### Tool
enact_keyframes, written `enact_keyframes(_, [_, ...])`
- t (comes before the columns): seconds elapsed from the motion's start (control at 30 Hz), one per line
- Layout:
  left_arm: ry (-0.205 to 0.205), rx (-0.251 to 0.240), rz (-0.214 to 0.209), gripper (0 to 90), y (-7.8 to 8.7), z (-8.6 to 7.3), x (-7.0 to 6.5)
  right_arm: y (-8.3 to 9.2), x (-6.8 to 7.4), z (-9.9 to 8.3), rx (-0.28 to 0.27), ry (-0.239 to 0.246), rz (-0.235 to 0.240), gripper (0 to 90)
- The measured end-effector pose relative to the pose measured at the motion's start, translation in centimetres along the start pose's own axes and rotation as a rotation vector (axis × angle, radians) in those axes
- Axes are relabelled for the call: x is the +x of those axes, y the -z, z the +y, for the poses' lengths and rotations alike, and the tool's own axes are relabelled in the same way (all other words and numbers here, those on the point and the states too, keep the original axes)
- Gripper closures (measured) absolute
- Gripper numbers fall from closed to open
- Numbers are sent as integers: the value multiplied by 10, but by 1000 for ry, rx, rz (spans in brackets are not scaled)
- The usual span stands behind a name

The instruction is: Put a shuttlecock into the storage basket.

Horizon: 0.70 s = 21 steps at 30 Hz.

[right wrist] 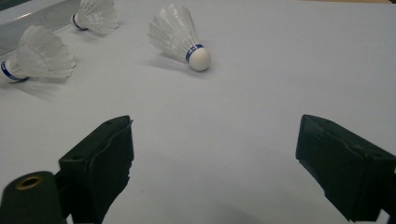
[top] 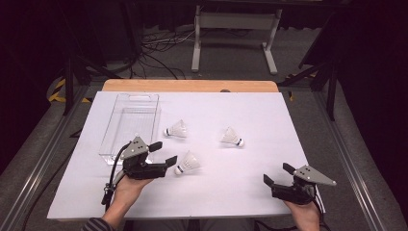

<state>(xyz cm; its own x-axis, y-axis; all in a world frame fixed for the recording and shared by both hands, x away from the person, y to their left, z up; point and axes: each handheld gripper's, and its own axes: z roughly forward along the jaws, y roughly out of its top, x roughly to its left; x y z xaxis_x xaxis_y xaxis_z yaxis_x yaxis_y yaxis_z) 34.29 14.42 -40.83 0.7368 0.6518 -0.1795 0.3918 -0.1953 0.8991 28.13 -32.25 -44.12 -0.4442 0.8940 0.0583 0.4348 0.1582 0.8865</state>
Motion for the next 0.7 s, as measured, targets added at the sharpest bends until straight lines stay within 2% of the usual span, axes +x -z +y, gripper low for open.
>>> enact_keyframes(0.23, [2,15,-10,232,-4,2,-2,0,0,0,-1,1,-1,120])
enact_keyframes(0.7, [-10,93,-17,263,-8,10,-4,0,0,0,-2,3,-1,120])
